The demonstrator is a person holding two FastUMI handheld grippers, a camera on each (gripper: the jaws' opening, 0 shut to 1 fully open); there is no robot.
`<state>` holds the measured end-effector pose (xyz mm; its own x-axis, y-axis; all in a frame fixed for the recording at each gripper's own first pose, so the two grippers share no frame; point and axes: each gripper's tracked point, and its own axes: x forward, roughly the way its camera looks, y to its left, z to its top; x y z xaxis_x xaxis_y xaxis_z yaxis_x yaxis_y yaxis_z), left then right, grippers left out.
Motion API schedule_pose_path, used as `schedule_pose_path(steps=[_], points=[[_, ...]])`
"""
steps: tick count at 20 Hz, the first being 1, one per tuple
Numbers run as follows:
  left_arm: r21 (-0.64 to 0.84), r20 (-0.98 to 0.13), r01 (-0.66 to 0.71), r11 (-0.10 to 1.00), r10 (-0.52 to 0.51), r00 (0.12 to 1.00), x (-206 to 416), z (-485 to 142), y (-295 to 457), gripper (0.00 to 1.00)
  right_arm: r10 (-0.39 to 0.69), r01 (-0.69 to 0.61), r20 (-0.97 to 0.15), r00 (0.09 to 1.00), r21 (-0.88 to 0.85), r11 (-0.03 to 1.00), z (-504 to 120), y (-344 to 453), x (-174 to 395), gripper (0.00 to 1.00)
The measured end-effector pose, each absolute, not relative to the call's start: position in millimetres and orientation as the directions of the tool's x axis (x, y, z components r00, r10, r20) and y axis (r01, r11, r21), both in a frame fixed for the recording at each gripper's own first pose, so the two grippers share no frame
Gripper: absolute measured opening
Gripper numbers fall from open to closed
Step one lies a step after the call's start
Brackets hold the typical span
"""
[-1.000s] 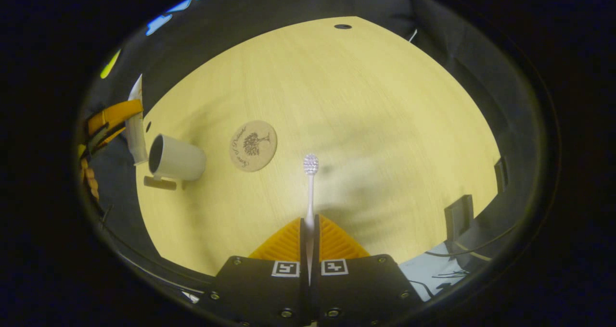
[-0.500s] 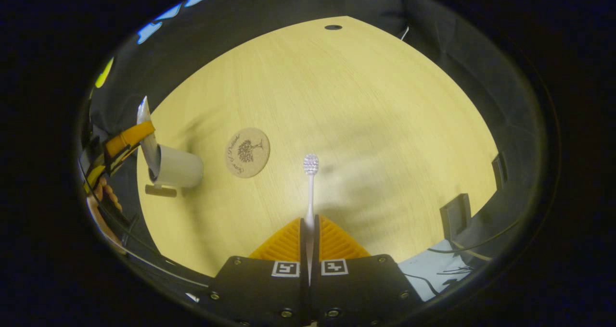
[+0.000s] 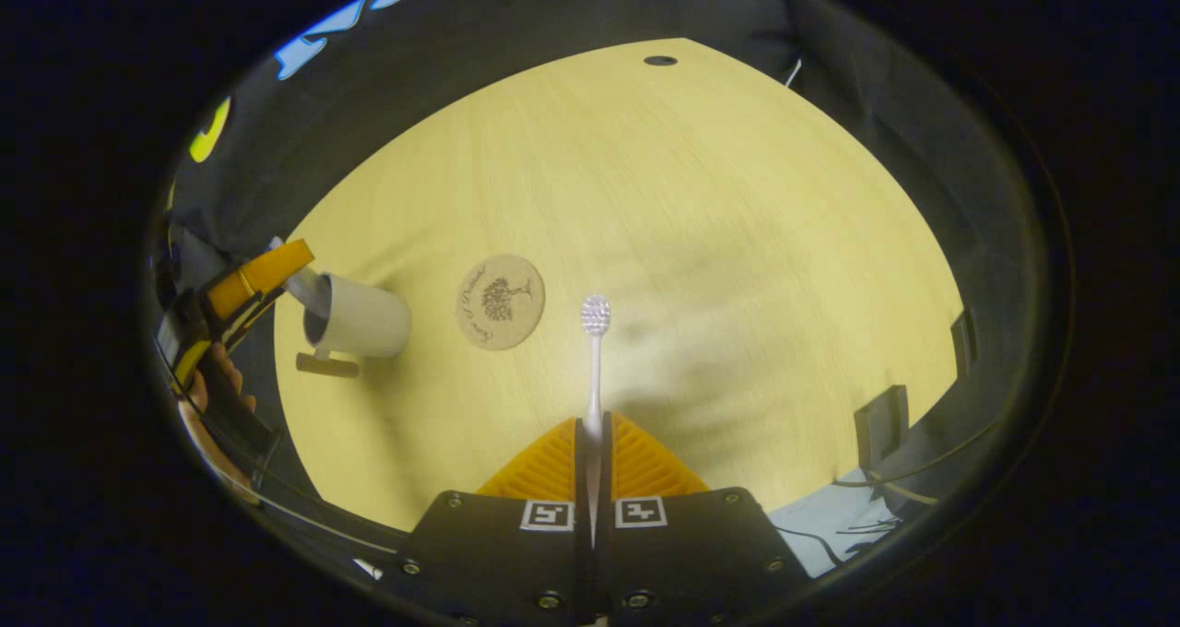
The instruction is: Put the toothbrush and toothpaste on the desktop into the cup, then pick up the cup and place it on the coaster on the desktop.
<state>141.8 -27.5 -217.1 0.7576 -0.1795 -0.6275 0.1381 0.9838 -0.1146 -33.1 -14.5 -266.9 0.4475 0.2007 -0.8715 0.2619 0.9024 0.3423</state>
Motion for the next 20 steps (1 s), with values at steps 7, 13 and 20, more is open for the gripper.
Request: schedule_pose_path(steps=[7, 13, 20], points=[[-0.052, -0.554, 0.172, 0.984, -0.171, 0.815, 119.5, -174.1, -10.0, 0.70, 0.245, 0.165, -0.821, 0.516, 0.375, 0.912, -228.5, 20.2, 11.2, 0.02], [-0.080, -0.515, 0.136, 0.987, -0.158, 0.842, 87.0, -142.6, 22.0, 0.70, 0.296, 0.076, -0.752, 0.589, 0.417, 0.906, -179.3, 59.2, 63.3, 0.02], [-0.079, -0.515, 0.033, 0.996, -0.069, 0.855, 49.3, -130.3, 85.6, 0.72, 0.360, -0.015, -0.668, 0.652, 0.463, 0.886, -131.5, 120.1, 118.1, 0.02]])
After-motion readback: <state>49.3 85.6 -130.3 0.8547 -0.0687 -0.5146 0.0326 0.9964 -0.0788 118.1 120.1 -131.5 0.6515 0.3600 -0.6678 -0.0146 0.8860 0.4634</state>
